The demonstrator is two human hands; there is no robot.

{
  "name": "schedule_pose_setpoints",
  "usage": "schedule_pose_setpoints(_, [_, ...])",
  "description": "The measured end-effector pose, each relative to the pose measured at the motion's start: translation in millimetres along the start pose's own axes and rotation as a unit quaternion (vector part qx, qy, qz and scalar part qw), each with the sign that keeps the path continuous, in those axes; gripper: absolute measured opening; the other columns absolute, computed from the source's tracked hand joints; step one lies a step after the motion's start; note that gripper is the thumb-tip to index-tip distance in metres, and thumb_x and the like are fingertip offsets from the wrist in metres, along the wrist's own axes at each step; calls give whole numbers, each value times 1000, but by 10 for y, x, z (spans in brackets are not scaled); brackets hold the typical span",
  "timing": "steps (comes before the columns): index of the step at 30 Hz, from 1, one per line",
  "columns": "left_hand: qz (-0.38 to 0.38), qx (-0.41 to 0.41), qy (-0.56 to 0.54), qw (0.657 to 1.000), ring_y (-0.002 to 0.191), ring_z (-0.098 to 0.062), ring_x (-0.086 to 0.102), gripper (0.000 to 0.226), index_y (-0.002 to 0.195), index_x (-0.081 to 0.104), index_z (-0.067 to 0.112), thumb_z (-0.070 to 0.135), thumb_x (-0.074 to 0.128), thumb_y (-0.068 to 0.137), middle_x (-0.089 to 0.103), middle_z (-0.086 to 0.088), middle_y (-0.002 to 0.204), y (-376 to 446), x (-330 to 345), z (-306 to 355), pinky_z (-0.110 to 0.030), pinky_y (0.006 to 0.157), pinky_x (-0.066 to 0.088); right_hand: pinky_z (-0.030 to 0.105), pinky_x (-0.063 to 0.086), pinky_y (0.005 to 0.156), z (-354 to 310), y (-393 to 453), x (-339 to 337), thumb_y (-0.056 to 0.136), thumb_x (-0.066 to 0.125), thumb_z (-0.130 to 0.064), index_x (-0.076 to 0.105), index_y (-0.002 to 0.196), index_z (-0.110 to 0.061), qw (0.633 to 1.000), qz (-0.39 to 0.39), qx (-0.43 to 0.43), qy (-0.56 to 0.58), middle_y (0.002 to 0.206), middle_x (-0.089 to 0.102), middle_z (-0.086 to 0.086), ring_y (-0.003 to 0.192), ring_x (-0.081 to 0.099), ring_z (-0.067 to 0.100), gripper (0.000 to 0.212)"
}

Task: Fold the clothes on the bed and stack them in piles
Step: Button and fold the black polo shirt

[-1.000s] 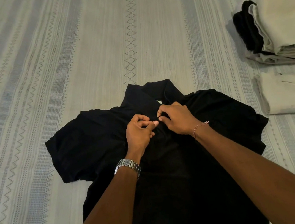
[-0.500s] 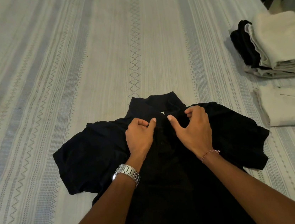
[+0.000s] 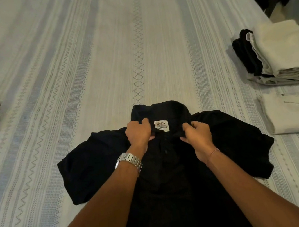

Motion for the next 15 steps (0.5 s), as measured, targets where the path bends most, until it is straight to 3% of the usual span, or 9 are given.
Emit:
schedule_pose_setpoints(2, [2,-52,-128,990,88,-27,70,16,105,64,-3,9,55,98,69,-18,103,-7,-96,-44,-45,81,62,31,62,74,8,-34,-47,99,58,-6,66,86,-1,996,-11,27,88,98,71,17,94,72,25,17])
schedule_pose_setpoints(4, [-24,-103,-260,960,88,-24,67,26,121,59,-2,-4,48,98,66,-15,107,-66,-177,-45,-39,83,60,33,62,78,28,-74,-118,100,54,-3,66,89,-4,990,3,33,136,106,71,20,100,72,27,16])
schedule_pose_setpoints(6, [-33,-112,-302,946,105,-25,65,45,140,50,-1,-9,42,96,62,-14,124,-93,-250,-63,-40,97,55,37,62,80,44,-155,-172,99,53,0,66,100,-5,987,15,35,159,107,71,18,101,71,28,14])
schedule_pose_setpoints(8, [-23,-69,-262,962,109,-23,62,44,141,49,2,-3,39,98,62,-11,124,-217,-317,-52,-44,106,50,43,62,83,80,-241,-215,96,55,0,64,109,-12,991,24,33,126,107,69,14,98,70,27,20])
schedule_pose_setpoints(10, [0,5,-172,985,93,-15,57,29,126,55,4,13,39,104,60,-3,103,-426,-367,-36,-41,100,51,46,62,85,115,-324,-242,94,59,-3,56,117,-18,997,24,29,61,108,66,10,95,67,24,28])
schedule_pose_setpoints(12, [4,78,-120,990,85,-13,55,21,117,54,13,28,44,106,58,1,93,-628,-416,-77,-27,78,51,44,59,87,112,-422,-246,93,63,-11,46,128,-22,999,30,-13,-37,116,61,7,97,64,22,40])
schedule_pose_setpoints(15, [8,181,-41,983,60,-2,51,37,135,43,26,42,52,103,55,3,74,-728,-497,-214,-16,62,47,33,47,87,20,-526,-229,92,68,-19,43,137,-25,960,82,-192,-187,130,46,4,113,51,19,51])
Point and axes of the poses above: each hand's wrist, its own y-axis towards the middle knuckle, its own x-axis out of the palm, z = x × y, the point moved 3 cm from there along y, towards the middle knuckle
